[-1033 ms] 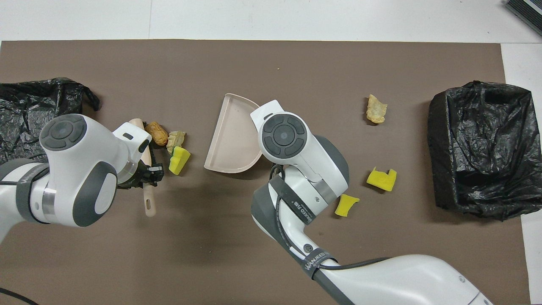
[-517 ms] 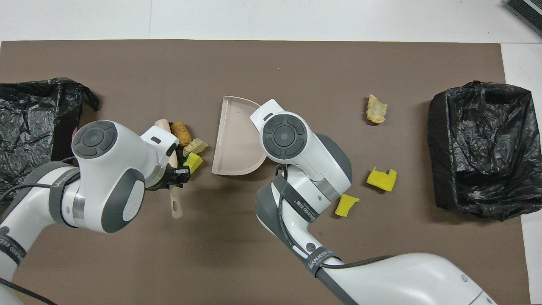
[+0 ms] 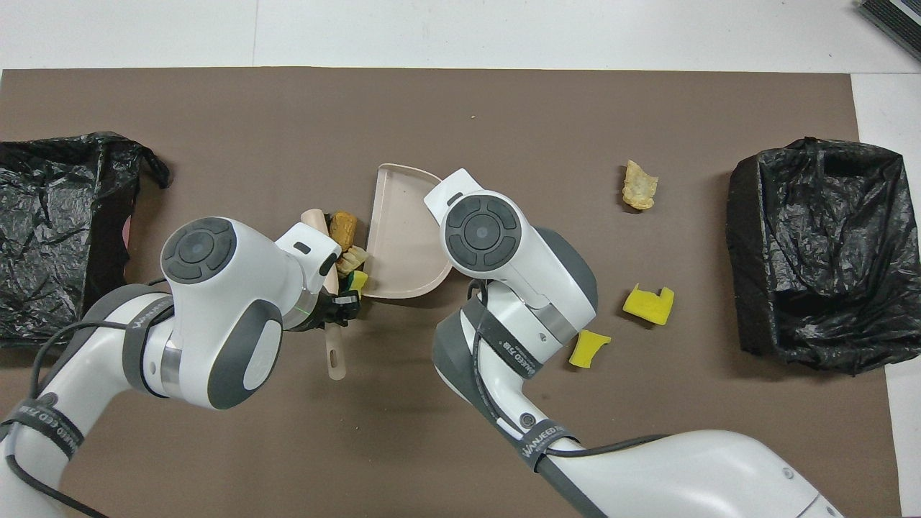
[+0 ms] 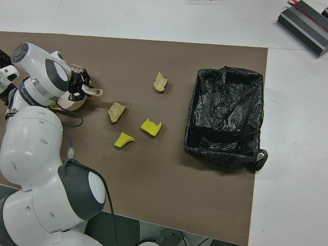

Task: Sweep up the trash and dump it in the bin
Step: 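Sweep the bread and sponge into the dustpan with the left gripper's brush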

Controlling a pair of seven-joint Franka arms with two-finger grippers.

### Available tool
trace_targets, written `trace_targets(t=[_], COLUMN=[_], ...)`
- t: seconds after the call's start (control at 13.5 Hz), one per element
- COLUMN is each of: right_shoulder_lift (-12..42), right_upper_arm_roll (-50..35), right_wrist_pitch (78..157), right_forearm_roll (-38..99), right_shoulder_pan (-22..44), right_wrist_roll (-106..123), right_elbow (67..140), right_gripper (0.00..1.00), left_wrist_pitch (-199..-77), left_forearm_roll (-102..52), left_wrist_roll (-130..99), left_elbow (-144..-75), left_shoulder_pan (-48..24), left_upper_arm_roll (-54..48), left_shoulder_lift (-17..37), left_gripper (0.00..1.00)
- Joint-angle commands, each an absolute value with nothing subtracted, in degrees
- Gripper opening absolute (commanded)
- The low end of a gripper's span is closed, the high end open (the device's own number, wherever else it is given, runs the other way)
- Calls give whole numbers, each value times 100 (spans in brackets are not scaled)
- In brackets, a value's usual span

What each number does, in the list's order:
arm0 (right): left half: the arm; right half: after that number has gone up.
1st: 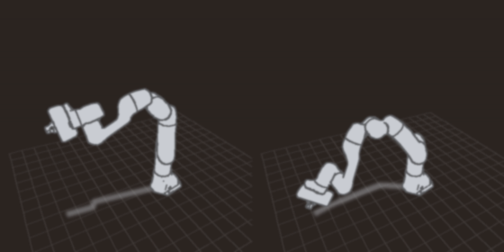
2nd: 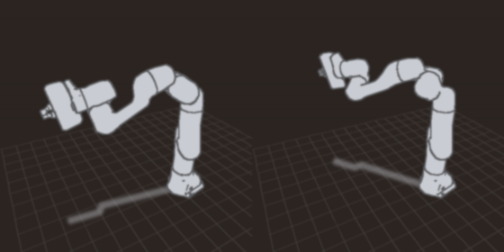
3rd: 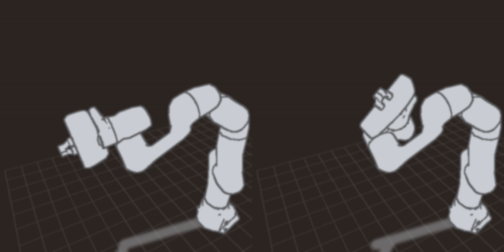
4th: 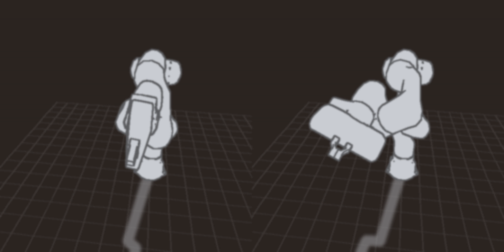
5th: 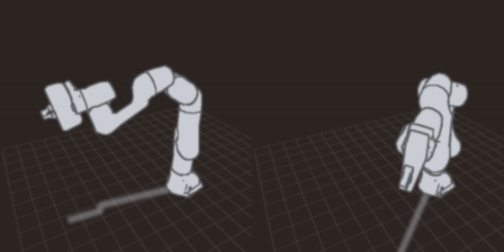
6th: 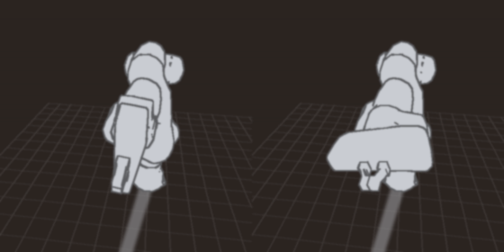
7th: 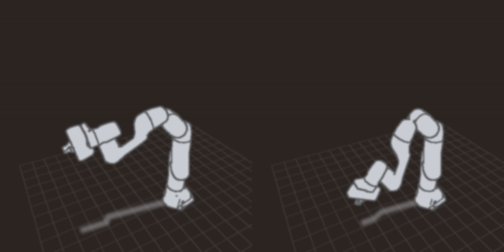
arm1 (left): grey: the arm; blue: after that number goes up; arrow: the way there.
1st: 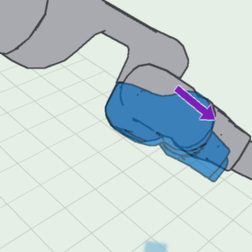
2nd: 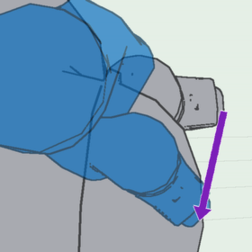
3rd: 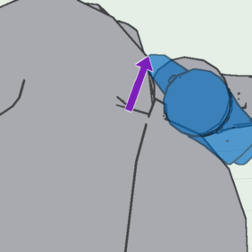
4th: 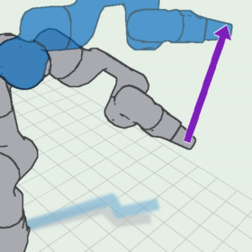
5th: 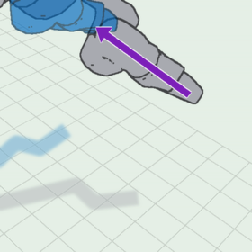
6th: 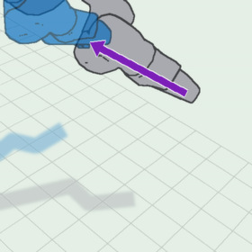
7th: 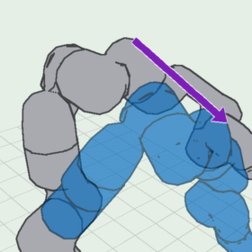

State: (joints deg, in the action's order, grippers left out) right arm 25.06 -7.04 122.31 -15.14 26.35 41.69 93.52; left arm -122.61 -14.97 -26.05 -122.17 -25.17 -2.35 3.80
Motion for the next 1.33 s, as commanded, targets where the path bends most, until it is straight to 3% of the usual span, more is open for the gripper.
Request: trace_targets(t=[0.0, 0.22, 0.52, 0.74, 0.89, 1.03, 1.25], right_shoulder_lift=[2399, 2417, 2408, 2391, 2399, 2417, 2443], right_upper_arm_roll=[-765, -773, -782, -782, -782, -782, -782], right_wrist_pitch=[12287, 12348, 12278, 12269, 12305, 12340, 12340], right_forearm_roll=[-1643, -1644, -1608, -1547, -1538, -1538, -1390], right_shoulder_pan=[2593, 2514, 2514, 2575, 2566, 2514, 2452], right_wrist_roll=[4394, 4962, 5431, 5502, 5519, 5668, 5957], right_elbow=[9492, 9492, 9510, 9510, 9501, 9492, 9475], right_gripper=[0, 0, 0, 0, 0, 0, 0], left_wrist_pitch=[-12261, -12165, -11472, -10997, -10757, -10810, -11248], left_forearm_roll=[-1714, -1723, -1758, -1696, -1696, -1696, -1705], left_wrist_roll=[-2234, -1506, -1231, -1107, -1369, -1817, -2195], left_elbow=[-11911, -11611, -11215, -11556, -12309, -12891, -13121], left_shoulder_pan=[-2680, -2567, -1908, -1767, -1775, -1959, -2512], left_upper_arm_roll=[-185, -185, -150, -114, -123, -149, -149], left_shoulder_lift=[544, 475, 308, 36, -393, -614, -624], left_gripper=[0, 0, 0, 0, 0, 0, 0])
